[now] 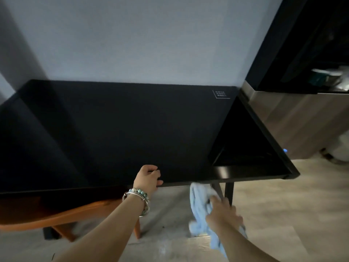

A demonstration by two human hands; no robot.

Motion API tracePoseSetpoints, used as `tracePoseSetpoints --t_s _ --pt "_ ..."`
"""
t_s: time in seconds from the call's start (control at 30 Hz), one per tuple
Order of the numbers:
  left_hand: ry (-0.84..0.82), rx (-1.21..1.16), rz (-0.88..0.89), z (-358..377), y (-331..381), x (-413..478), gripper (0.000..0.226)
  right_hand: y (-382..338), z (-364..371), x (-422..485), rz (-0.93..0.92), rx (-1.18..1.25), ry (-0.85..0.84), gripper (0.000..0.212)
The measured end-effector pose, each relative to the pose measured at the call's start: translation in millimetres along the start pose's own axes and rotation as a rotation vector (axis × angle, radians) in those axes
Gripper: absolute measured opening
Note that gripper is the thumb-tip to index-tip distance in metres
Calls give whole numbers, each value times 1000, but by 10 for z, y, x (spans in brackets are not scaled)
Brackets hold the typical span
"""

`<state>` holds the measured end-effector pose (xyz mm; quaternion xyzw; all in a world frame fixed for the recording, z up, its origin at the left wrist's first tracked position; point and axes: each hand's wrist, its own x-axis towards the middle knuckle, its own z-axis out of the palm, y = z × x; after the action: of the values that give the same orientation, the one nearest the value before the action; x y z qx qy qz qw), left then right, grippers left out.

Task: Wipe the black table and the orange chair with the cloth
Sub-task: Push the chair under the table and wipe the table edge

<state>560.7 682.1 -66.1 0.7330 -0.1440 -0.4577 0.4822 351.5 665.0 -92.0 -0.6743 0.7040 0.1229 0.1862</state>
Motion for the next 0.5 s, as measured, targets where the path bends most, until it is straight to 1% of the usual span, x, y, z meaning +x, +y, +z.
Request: tracePoseSetpoints --t_s 0.03,0.07,0.1,0.13,0.2,0.27,0.33,0.4,0.43,0.5 --pt "-17 21 1 38 -6 9 19 96 32 -31 75 54 -67 42" --pt "-31 41 1 67 0 23 19 158 48 -67 109 90 -84 40" --pt "-41 60 4 86 13 36 19 172 50 -77 107 103 -56 40" --pt "-44 77 9 99 36 59 19 151 21 -61 82 119 7 39" --pt "-28 98 34 95 99 107 20 -13 -121 -31 -9 207 140 37" --pt "46 81 84 40 166 145 20 -303 -351 -58 -118 371 207 30" --pt "161 49 136 -63 232 170 21 -606 -560 -106 -219 480 283 28" --pt "269 2 188 -182 290 192 21 -902 -707 -150 -302 543 341 34" --pt "314 -25 207 -253 312 203 19 -1064 -743 -164 -343 574 344 38" --pt "395 -78 217 -395 349 238 16 -1401 -711 -156 -461 517 322 49"
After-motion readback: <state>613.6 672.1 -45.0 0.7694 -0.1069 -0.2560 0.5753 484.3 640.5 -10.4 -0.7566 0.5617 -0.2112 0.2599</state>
